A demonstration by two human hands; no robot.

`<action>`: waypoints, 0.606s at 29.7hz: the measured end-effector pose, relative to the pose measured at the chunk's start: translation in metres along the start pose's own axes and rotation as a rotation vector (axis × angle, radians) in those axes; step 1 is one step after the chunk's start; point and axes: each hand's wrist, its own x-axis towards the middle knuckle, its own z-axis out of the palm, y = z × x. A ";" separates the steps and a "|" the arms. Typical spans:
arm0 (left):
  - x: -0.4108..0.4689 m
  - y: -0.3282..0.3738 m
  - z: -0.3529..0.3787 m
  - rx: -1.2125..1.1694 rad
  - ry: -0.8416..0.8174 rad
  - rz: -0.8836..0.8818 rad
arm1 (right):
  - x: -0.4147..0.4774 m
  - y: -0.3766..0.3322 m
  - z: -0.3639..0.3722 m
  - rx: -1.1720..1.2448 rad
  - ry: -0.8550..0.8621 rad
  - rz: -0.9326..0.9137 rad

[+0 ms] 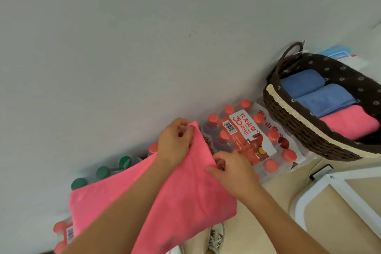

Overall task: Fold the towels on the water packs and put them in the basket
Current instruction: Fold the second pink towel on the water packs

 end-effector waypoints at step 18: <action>0.046 0.051 0.077 0.112 -0.020 0.259 | -0.032 0.079 -0.067 0.209 0.385 0.543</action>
